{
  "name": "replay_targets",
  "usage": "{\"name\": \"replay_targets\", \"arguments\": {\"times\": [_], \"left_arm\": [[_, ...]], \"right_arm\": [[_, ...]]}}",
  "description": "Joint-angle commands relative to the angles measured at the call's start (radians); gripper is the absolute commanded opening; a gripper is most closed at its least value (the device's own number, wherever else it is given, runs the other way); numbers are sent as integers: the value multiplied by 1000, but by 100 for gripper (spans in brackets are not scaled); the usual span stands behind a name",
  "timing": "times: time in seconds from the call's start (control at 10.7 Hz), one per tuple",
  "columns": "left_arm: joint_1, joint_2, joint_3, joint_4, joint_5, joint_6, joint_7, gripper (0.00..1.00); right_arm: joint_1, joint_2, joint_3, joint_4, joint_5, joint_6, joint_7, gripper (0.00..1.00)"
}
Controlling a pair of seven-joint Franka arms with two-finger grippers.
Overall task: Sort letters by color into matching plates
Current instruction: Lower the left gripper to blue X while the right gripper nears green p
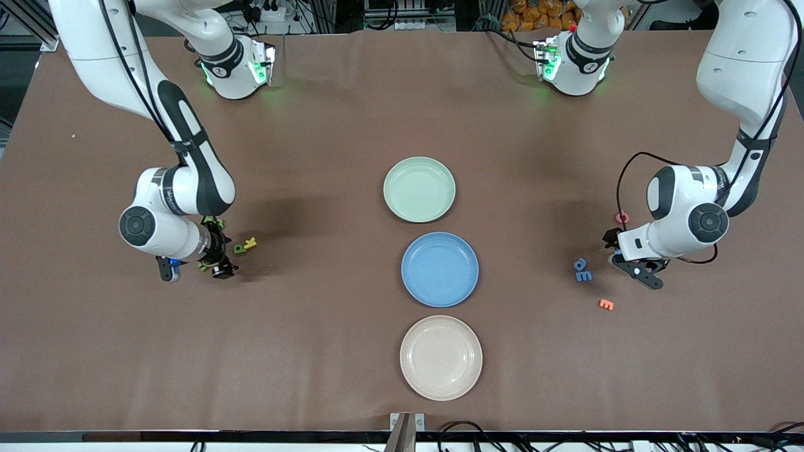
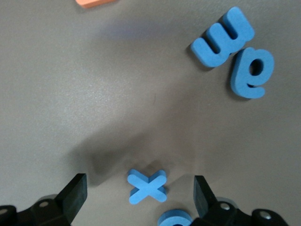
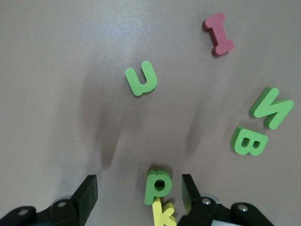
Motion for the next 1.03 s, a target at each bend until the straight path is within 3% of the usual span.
{"name": "replay_targets", "arguments": {"times": [0.0,0.47,0.94], "left_arm": [[18,4,-2,-20,26,55,7,100],[26,-13,6,-85,26,110,9,100],[29,-29,6,-94,26,110,10,100]], "right_arm": [[6,-1,5,-23,28,10,13,76],[7,-17,10,-51,37,13,13,73],[4,-52,8,-78,37,6,6,61]]}}
